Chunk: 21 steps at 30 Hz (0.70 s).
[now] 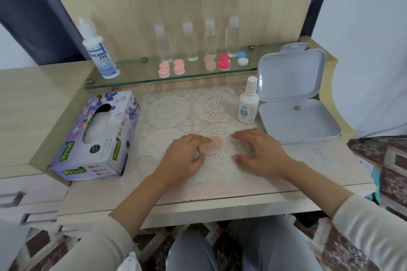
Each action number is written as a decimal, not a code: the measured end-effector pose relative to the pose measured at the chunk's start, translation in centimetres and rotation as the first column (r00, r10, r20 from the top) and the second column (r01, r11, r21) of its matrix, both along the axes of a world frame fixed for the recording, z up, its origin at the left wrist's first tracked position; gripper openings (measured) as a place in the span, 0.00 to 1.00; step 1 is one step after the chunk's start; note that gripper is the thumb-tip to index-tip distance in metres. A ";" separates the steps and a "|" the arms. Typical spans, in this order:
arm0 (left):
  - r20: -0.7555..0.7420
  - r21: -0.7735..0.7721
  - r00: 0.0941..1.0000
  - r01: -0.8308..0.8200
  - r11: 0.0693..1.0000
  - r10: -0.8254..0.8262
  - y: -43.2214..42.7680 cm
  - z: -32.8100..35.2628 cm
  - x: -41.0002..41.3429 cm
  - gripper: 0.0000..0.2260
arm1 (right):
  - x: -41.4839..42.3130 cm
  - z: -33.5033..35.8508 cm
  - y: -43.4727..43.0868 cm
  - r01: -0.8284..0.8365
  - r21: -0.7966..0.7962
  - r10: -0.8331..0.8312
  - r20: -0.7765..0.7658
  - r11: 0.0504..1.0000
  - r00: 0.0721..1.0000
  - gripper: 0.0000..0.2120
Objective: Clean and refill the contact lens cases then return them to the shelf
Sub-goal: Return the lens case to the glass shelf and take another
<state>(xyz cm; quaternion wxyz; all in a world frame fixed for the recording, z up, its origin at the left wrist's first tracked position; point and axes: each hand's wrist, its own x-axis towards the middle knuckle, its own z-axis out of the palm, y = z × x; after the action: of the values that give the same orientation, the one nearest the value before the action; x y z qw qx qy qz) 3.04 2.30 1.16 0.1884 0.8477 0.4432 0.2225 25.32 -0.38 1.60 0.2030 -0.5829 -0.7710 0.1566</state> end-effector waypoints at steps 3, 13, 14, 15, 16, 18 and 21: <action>-0.026 -0.018 0.997 -0.067 0.998 0.067 0.0 0.0 -0.2 0.26 | -1.4 0.9 1.0 -0.010 0.007 0.010 -0.007 1.000 1.000 0.25; -0.016 -0.044 0.997 -0.079 0.996 0.078 0.4 -0.6 0.0 0.15 | -4.4 0.1 2.2 -0.060 -0.012 0.058 -0.094 0.998 0.994 0.17; -0.011 -0.046 0.998 -0.070 0.996 0.069 0.4 -0.6 0.0 0.15 | -4.4 0.1 2.1 -0.053 -0.012 0.051 -0.099 0.999 0.994 0.15; -0.005 -0.047 0.998 -0.060 0.997 0.060 0.5 -0.6 -0.1 0.15 | -4.5 0.0 2.0 -0.050 -0.013 0.049 -0.102 0.999 0.994 0.14; 0.001 -0.049 0.999 -0.053 0.997 0.053 0.5 -0.6 -0.1 0.15 | -4.5 -0.1 1.9 -0.049 -0.009 0.048 -0.104 0.999 0.993 0.12; 0.015 -0.048 0.999 -0.048 0.998 0.049 0.5 -0.6 0.0 0.15 | -4.8 -0.2 1.5 -0.042 0.003 0.042 -0.098 0.999 0.994 0.10; 0.034 -0.058 0.998 -0.056 0.997 0.058 0.5 -1.0 0.0 0.15 | -5.0 -0.4 1.2 -0.034 0.004 0.034 -0.095 0.999 0.995 0.10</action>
<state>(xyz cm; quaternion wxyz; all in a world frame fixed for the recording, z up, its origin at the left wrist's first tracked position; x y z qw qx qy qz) 3.09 2.76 0.15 0.2141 0.8249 0.4698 0.2301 20.33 0.86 1.23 0.2375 -0.5613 -0.7705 0.1868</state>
